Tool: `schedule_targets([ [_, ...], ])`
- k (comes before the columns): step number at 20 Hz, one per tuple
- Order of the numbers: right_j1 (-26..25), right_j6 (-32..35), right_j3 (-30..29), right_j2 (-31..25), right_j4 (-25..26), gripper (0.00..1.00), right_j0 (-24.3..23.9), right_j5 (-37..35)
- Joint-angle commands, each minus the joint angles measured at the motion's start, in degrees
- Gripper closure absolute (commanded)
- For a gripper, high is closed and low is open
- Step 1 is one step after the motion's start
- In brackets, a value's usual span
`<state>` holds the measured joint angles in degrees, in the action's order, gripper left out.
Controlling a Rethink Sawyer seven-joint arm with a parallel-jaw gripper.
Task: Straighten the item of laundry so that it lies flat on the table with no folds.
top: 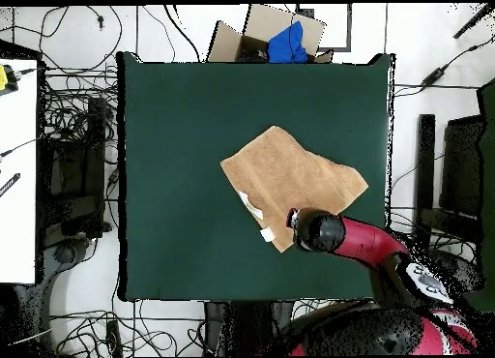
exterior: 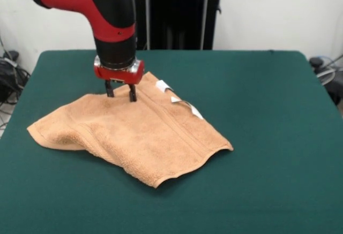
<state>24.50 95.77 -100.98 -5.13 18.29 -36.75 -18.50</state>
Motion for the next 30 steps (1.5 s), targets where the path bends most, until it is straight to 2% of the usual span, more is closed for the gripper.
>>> schedule_targets([
  [1,1.2,-0.2,-1.9,-4.4,2.4,0.0,-3.4,-1.7],
  [8,2.2,1.4,-1.1,-5.1,0.3,0.0,-2.3,-3.8],
  [11,4.0,1.4,0.9,-4.9,-0.9,0.0,-0.5,-7.7],
  [14,5.4,2.1,0.7,-4.7,-1.4,0.0,0.2,-8.5],
  [22,9.9,3.9,-4.3,-7.7,-4.2,0.0,-1.9,-8.3],
  [26,14.0,4.5,-7.4,-8.5,-6.0,0.0,-2.1,-10.5],
  [30,15.7,3.9,-8.2,-9.2,-7.0,0.0,-2.1,-11.3],
])
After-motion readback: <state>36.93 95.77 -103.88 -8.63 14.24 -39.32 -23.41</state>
